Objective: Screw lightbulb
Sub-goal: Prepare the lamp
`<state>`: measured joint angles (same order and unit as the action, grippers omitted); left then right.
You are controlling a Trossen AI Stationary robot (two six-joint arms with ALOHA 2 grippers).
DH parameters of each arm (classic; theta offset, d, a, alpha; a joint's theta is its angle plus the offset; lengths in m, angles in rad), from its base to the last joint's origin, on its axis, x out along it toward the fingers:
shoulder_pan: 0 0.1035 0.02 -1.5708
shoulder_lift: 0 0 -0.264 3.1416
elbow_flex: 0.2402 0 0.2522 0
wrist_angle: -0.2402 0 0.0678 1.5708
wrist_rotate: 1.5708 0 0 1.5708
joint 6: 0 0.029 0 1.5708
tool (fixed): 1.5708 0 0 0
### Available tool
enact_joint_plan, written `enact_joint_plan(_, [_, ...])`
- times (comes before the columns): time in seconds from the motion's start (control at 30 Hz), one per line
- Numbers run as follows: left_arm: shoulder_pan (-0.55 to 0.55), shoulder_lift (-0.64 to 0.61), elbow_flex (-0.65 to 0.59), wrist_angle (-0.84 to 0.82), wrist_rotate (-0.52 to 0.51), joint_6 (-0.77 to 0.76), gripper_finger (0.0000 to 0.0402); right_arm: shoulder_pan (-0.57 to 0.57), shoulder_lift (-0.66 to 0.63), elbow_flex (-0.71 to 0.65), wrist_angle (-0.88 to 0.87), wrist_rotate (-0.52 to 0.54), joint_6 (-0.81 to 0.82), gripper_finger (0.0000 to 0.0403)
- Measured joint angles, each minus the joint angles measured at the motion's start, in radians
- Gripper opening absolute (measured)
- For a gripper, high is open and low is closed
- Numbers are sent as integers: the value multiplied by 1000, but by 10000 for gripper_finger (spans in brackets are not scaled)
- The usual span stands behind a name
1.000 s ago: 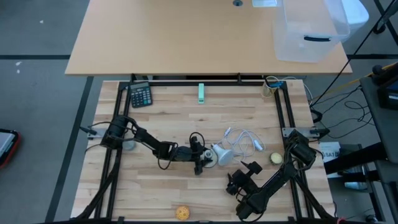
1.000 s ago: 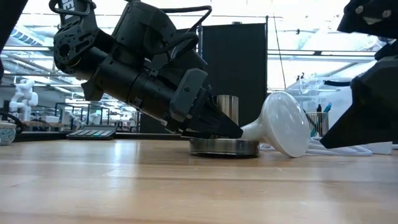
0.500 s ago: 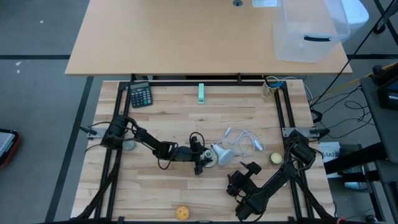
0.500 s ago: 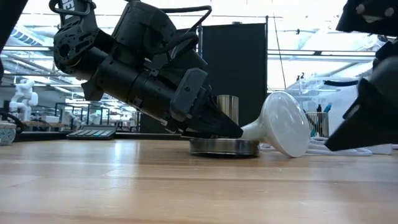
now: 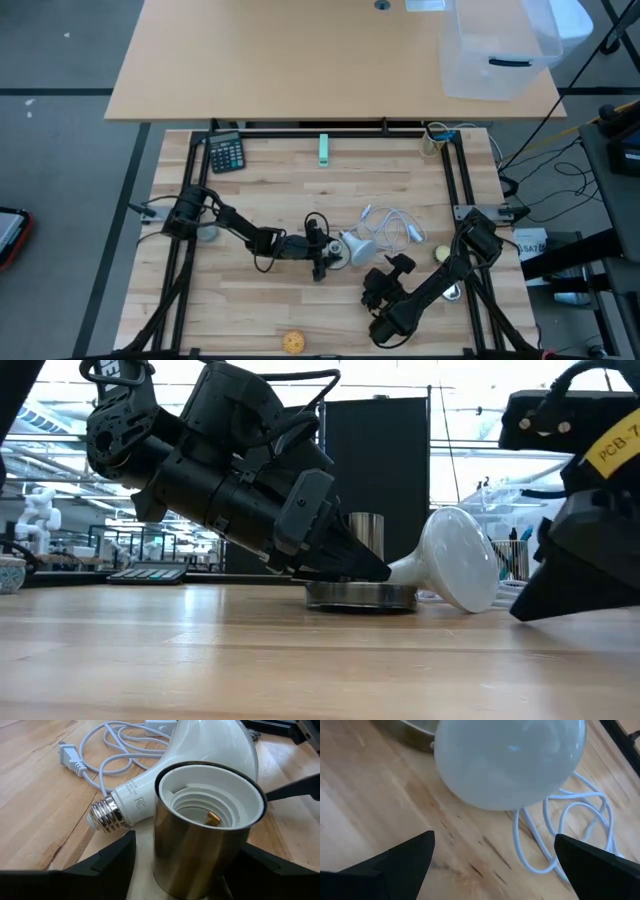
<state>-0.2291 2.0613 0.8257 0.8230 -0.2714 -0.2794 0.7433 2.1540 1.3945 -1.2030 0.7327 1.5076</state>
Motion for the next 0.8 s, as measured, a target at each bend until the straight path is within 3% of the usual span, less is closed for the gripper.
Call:
enact_joint_plan(0.23, [0, 0, 0, 0, 0, 0, 267, -3, -4, 1, 17, -80, 8, 400])
enact_joint_plan(0.57, [0, 0, 0, 1, 0, 0, 267, 21, -2, 1, 27, -76, 119, 400])
enact_joint_plan(0.67, [0, 0, 0, 1, 0, 1, 267, 35, -7, -2, 44, 1, 197, 400])
enact_joint_plan(0.8, [0, 0, 0, 1, 0, 1, 267, 84, -54, 6, 111, 207, 183, 400])
